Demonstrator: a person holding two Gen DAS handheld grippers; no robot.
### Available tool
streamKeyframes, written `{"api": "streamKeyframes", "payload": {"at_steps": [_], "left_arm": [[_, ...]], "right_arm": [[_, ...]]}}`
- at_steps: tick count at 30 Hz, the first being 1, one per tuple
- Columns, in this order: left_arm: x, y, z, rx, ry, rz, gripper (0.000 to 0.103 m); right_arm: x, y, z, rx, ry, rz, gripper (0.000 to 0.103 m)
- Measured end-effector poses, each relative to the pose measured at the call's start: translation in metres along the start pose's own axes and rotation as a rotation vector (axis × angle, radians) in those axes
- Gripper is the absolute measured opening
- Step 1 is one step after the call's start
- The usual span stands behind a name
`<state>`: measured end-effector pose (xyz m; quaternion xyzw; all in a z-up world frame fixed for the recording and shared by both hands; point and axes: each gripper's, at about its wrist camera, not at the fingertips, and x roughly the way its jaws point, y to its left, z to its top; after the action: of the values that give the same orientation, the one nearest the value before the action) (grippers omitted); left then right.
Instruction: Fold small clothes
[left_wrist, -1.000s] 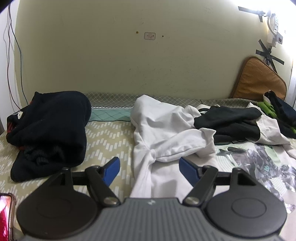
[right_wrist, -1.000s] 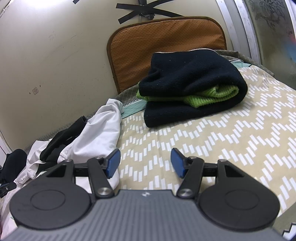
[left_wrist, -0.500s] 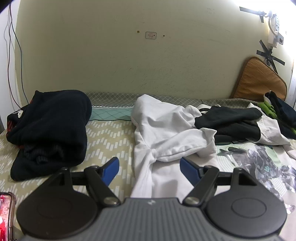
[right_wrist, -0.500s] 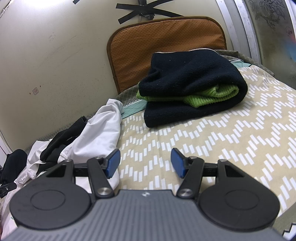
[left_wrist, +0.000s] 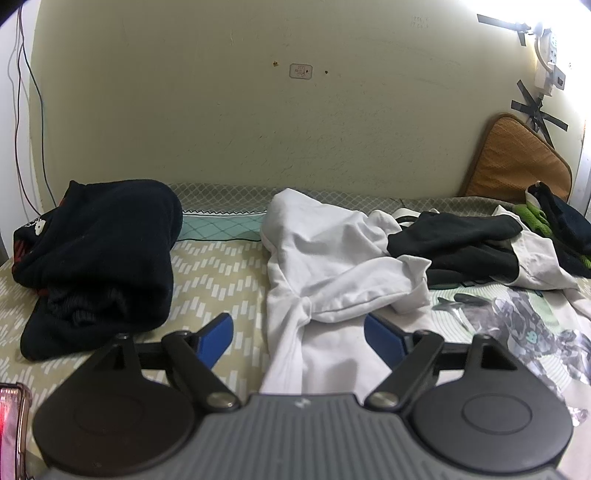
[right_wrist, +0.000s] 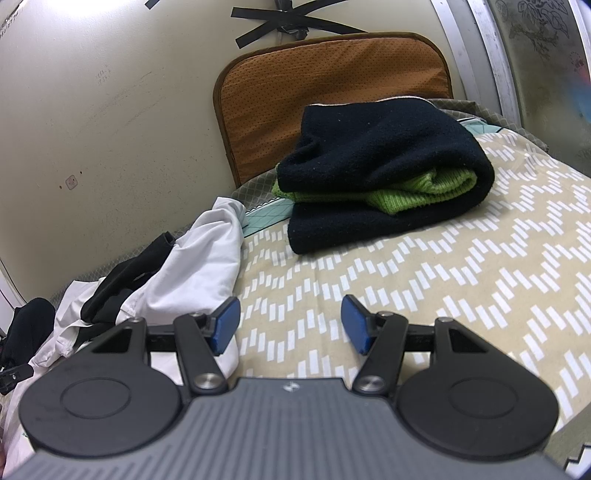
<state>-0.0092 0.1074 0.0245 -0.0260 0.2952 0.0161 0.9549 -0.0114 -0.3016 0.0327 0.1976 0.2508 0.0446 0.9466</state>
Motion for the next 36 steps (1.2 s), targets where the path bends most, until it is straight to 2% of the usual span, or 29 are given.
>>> {"api": "streamKeyframes", "payload": {"at_steps": [36], "left_arm": [[0.0011,0.0001,-0.0002,0.0,0.002,-0.004,0.083]], "right_arm": [[0.0002,-0.0003,0.0003,0.002,0.0,0.002,0.064]]}}
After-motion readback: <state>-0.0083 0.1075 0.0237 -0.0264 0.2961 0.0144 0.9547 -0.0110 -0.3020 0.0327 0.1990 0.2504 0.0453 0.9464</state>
